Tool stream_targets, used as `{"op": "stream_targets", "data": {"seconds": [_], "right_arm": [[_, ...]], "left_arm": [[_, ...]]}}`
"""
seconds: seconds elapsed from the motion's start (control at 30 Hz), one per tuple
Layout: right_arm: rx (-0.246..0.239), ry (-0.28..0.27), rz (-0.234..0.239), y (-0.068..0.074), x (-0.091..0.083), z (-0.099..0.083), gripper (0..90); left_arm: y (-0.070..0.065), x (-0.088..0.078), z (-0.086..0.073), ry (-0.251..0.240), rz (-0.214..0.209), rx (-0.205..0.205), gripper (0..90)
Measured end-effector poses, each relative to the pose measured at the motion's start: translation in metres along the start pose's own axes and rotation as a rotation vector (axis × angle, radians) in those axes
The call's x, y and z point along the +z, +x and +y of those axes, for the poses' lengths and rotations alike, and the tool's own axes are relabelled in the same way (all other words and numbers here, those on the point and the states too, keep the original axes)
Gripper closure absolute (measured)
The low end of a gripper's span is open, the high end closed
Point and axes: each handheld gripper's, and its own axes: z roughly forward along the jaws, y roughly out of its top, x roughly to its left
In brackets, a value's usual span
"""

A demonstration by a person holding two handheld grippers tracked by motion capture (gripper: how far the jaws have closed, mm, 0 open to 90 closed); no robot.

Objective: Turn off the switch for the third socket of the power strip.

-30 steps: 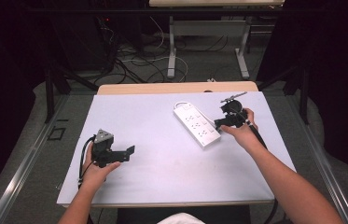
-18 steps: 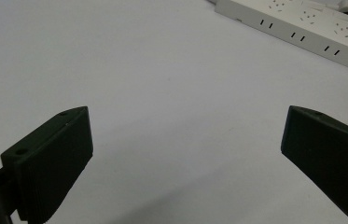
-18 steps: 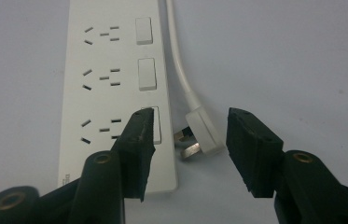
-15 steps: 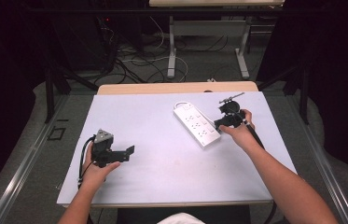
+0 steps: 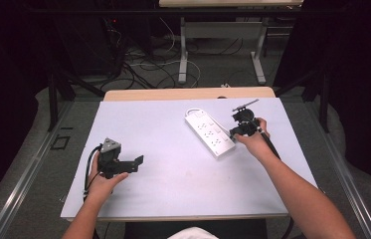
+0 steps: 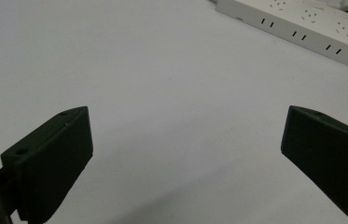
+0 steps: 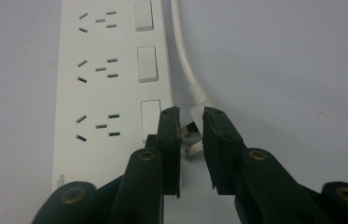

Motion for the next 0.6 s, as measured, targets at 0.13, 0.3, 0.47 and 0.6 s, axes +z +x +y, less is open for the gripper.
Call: {"op": "stream_targets", "data": {"seconds": [0.13, 0.3, 0.47, 0.6], "right_arm": [[-0.002, 0.022, 0.008, 0.003, 0.004, 0.0, 82.1], [-0.002, 0.035, 0.027, 0.007, 0.009, 0.0, 83.4], [-0.008, 0.038, 0.035, 0.01, 0.014, 0.0, 83.6], [-0.003, 0.047, 0.023, 0.012, 0.016, 0.001, 84.4]], "left_arm": [[0.0, 0.001, 0.0, -0.007, 0.007, 0.006, 1.9], [0.001, 0.001, 0.0, -0.005, 0.007, 0.008, 1.9], [0.001, 0.001, 0.0, -0.003, 0.007, 0.006, 1.9], [0.001, 0.001, 0.0, -0.004, 0.007, 0.006, 1.9]]}}
